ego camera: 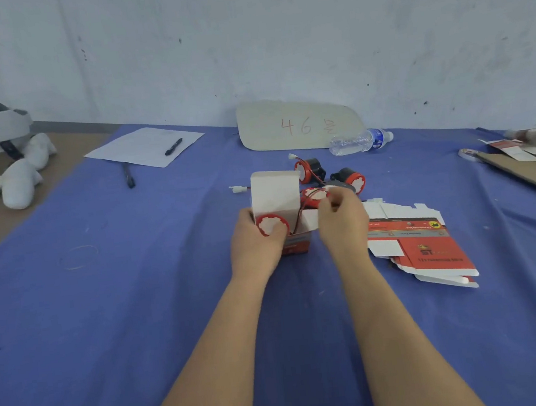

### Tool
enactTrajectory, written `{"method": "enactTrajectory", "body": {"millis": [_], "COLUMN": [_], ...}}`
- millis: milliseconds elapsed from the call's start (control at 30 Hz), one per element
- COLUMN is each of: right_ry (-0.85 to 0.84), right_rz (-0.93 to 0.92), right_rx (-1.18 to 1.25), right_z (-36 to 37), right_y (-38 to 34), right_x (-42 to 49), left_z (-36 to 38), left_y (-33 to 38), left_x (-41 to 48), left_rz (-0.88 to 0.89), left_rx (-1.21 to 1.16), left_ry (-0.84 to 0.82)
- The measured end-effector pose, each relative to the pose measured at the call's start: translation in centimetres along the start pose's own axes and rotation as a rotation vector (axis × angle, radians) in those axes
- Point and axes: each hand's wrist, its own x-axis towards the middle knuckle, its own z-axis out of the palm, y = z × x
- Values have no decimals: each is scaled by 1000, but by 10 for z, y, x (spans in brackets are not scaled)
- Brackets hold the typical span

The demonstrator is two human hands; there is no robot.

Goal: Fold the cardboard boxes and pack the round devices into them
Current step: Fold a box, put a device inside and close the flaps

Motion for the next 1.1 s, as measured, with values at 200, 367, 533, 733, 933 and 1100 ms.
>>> {"method": "enactTrajectory", "body": {"millis": [200,367,533,733,933,1100], "right_ry": [68,208,219,-4,-101,-38], "right_rz": [263,242,-23,-192,-185,-235], "right_rx": [213,341,398,189,4,-184], "right_z": [-14,-20,-13,-7,-4,1], "right_y": [16,20,3,-12,-7,-4], "right_x": [18,19,8,-2,-1,-3], "left_z": [4,5,7,6,6,7], "left_y": [2,2,6,6,5,4], "left_x": [-3,-1,-3,-6,-5,-5], "left_rz": [-9,-30,23,35,24,37], "left_rx": [37,44,180,255,122,116], "left_ry": [-213,-279,-112,109,81,96]}}
